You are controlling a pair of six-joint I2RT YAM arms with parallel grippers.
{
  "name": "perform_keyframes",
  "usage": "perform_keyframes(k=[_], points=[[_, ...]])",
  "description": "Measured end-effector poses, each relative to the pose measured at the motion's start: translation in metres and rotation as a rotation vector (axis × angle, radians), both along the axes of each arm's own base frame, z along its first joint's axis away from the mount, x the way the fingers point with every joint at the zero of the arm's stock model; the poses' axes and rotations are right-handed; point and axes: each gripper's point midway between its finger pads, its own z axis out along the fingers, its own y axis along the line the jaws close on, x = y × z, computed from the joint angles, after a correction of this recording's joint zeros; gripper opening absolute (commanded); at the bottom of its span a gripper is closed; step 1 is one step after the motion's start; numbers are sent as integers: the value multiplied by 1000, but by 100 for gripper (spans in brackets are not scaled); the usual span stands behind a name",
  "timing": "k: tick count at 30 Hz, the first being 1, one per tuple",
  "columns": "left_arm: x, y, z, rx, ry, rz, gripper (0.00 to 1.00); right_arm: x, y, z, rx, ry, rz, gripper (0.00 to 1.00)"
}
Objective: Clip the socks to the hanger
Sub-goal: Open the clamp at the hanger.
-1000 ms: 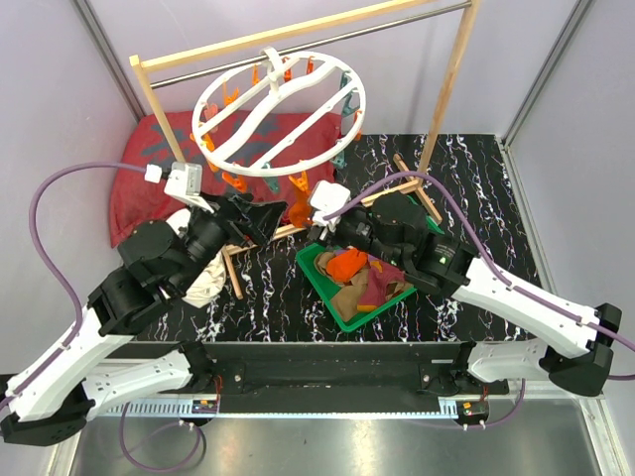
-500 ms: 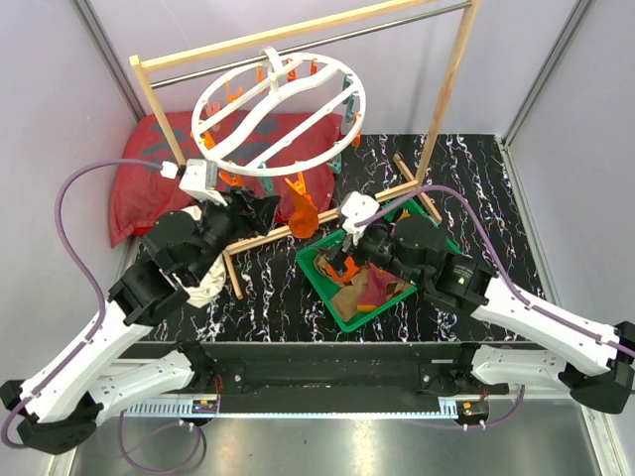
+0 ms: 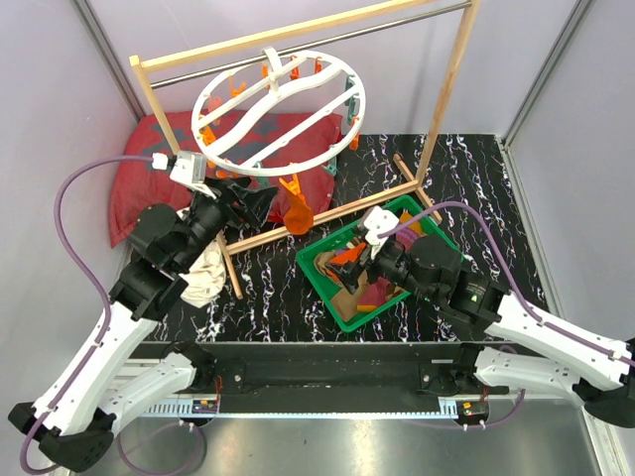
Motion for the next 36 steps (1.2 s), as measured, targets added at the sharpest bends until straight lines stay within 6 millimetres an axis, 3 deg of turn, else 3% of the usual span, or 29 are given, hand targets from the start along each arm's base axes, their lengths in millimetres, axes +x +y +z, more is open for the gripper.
perform_keyframes(k=[4, 15, 20, 28, 36], points=[[6, 2, 4, -12, -31, -9, 77, -4, -3, -9, 7, 26, 5, 100], [28, 10, -16, -49, -30, -23, 77, -15, -6, -16, 29, 55, 36, 100], [28, 9, -11, -72, -59, -54, 76, -17, -5, -23, 21, 69, 48, 100], [23, 7, 8, -95, -136, -88, 54, -21, -3, -27, 16, 78, 69, 100], [21, 6, 13, -110, -151, -101, 32, -22, -5, -31, 20, 90, 68, 100]])
